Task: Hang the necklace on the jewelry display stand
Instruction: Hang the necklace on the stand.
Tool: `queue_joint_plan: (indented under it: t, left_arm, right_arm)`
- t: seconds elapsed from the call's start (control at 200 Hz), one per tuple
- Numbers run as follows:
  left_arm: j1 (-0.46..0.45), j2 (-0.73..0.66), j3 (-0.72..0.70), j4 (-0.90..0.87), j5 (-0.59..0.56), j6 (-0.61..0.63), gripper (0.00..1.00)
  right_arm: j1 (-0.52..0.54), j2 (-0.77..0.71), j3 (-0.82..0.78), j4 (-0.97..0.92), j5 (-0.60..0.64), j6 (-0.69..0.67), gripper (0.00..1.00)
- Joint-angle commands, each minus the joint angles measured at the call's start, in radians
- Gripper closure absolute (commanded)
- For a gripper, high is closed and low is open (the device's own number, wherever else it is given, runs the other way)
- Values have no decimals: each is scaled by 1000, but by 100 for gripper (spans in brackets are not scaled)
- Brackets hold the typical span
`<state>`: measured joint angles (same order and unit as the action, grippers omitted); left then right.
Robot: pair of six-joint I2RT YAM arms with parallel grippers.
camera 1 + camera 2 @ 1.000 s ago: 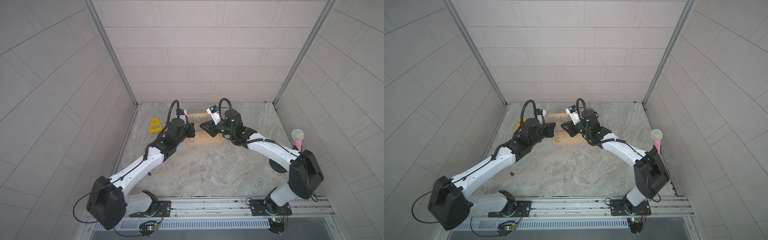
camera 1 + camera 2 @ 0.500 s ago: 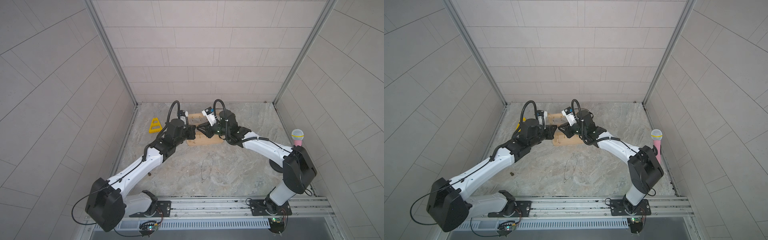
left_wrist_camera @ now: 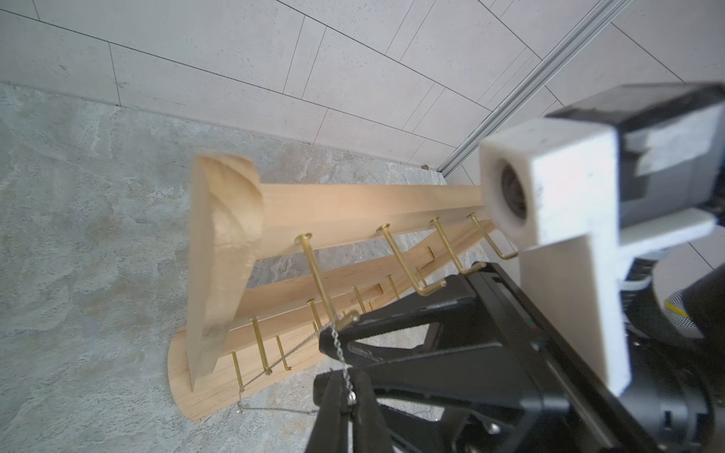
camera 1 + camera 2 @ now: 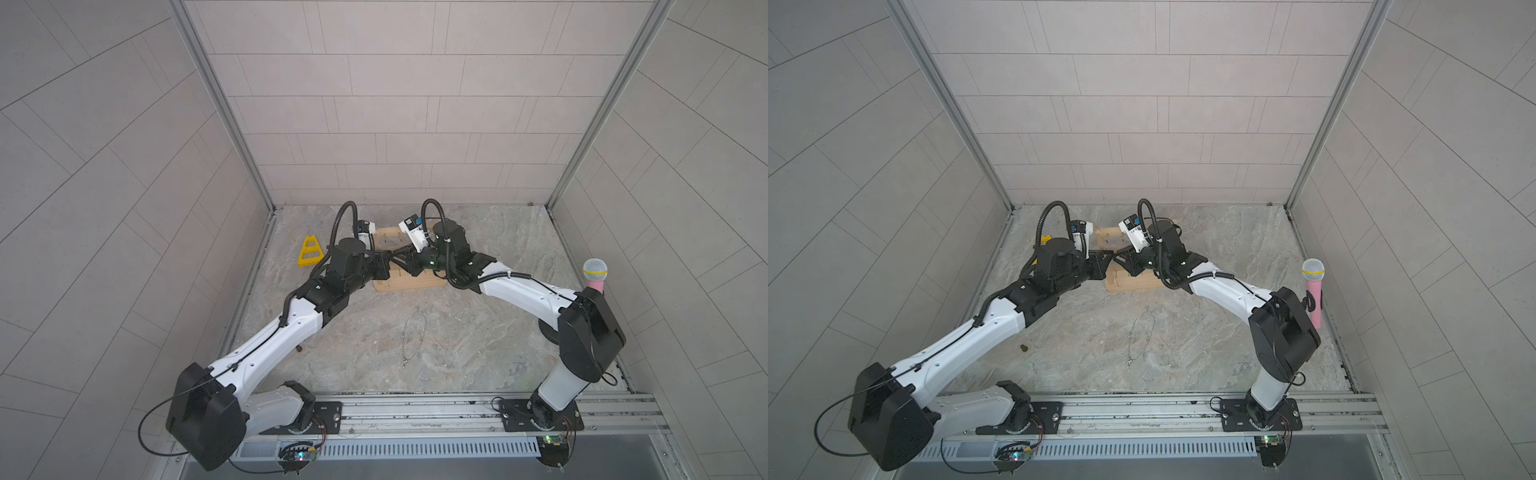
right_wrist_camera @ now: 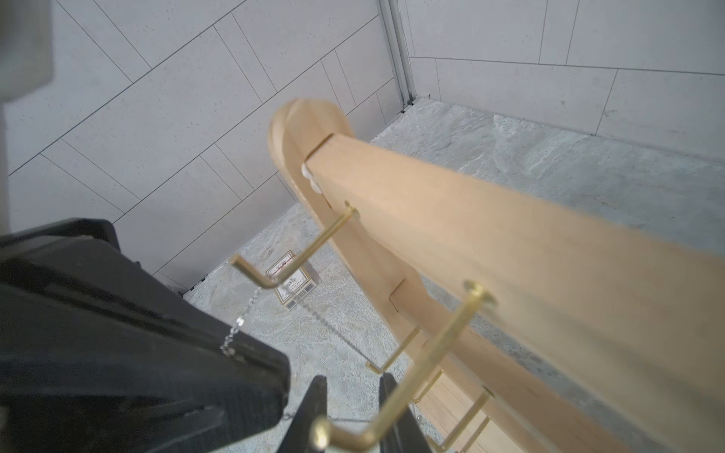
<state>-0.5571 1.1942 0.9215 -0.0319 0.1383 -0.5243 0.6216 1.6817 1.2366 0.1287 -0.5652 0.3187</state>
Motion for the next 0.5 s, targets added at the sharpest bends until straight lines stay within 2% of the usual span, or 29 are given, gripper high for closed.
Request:
queue_joint_plan:
  t: [0.0,0.36,0.495]
  left_arm:
    - [2,-32,13,-16,-6,0,100]
    - [25,-49,-6,-22,8,3,100]
    - [37,-54,-10,-17,19,2,100]
  right_arm:
    - [10,13,29,18,-18,-2,74]
    - [23,57,50,47,-4,12,75]
    - [27,78,66,46,1,11,82]
